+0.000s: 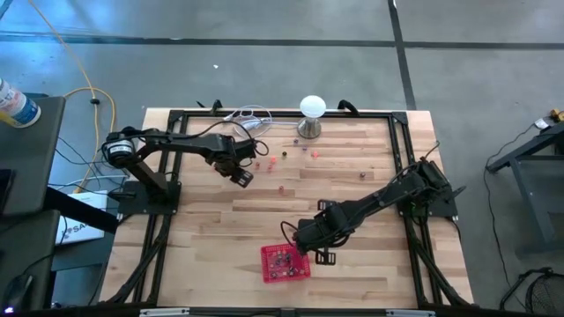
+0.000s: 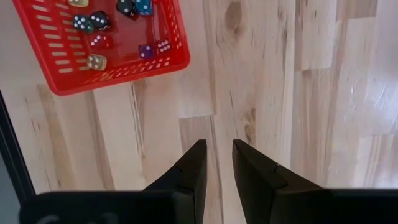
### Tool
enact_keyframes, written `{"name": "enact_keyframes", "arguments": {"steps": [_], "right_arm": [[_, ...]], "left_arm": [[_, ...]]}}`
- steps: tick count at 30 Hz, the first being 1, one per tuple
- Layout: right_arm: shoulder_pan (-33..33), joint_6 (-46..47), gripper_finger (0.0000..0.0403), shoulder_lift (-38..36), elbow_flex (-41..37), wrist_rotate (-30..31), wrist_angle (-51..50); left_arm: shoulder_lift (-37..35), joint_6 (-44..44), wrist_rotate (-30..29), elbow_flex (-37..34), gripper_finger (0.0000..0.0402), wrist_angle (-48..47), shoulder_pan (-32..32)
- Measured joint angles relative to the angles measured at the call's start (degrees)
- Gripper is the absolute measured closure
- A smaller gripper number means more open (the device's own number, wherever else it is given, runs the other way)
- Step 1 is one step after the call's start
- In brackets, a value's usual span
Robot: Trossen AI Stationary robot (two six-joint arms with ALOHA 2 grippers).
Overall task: Pick & Place Dice
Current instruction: Put the purple dice into the red bin
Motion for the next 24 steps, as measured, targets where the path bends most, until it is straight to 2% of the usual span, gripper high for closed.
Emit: {"name": "enact_keyframes", "arguments": {"steps": [24], "right_arm": [[-0.66, -2.65, 0.0337, 0.0, 0.0, 0.14, -0.85]], "left_arm": [[0.55, -1.63, 0.68, -0.85, 0.026, 3.21, 1.07]]}}
